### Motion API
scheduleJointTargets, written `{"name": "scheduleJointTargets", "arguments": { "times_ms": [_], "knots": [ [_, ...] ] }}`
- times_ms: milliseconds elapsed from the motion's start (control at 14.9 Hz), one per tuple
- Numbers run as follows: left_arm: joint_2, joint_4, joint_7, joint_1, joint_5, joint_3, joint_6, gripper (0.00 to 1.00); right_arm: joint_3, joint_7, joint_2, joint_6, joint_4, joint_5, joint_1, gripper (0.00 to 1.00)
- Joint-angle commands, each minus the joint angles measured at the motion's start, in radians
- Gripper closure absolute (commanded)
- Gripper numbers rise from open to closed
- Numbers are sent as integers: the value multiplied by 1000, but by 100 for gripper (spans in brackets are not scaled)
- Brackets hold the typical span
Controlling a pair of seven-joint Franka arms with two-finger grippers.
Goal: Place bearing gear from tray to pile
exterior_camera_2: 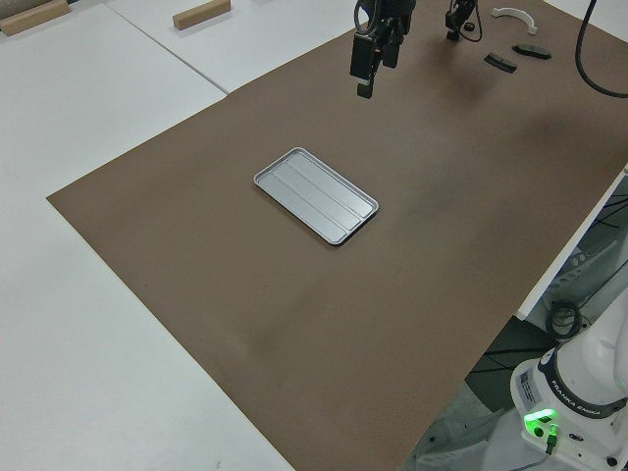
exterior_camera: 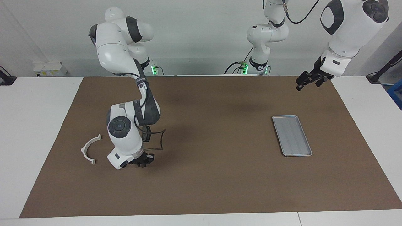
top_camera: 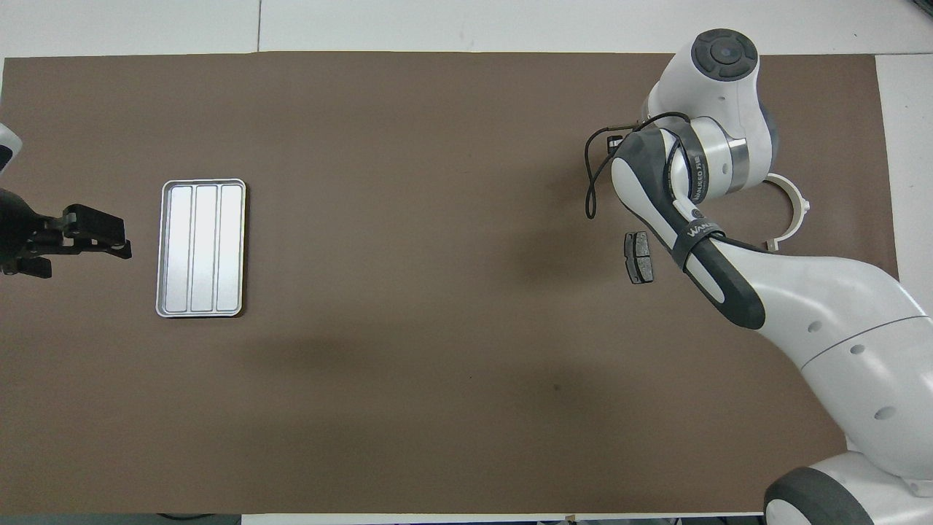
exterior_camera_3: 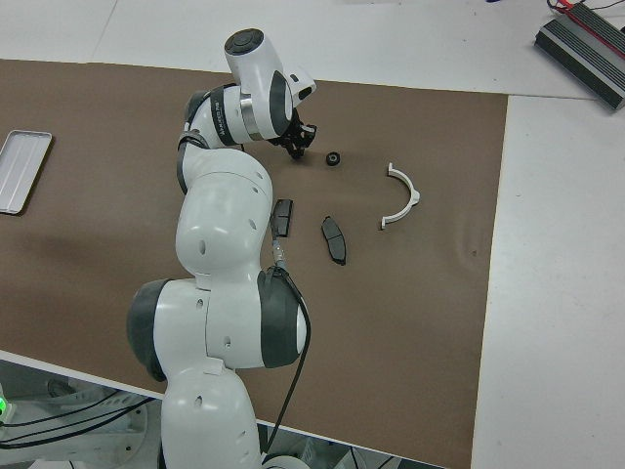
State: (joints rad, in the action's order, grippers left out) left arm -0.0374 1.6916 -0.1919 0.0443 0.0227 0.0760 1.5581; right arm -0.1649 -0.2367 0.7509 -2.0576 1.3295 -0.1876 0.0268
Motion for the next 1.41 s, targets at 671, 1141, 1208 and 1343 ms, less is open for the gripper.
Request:
{"name": "scheduleJointTargets", "arguments": {
  "times_ms": [671, 1141, 1208, 1343],
  "knots": [
    [-19, 11, 2, 2, -4, 1, -12, 0, -16, 16, -105, 4, 59, -16, -16, 0],
    [-19, 11, 2, 0, -4, 1, -12, 0, -16, 22, -117, 2, 60, -16, -22, 0],
    [-19, 11, 2, 2, -4, 1, -12, 0, -18, 25, -120, 2, 62, -15, -28, 0],
    [-19, 11, 2, 2, -4, 1, -12, 0, -18, 28, -136, 2, 65, -12, -41, 0]
  ]
}}
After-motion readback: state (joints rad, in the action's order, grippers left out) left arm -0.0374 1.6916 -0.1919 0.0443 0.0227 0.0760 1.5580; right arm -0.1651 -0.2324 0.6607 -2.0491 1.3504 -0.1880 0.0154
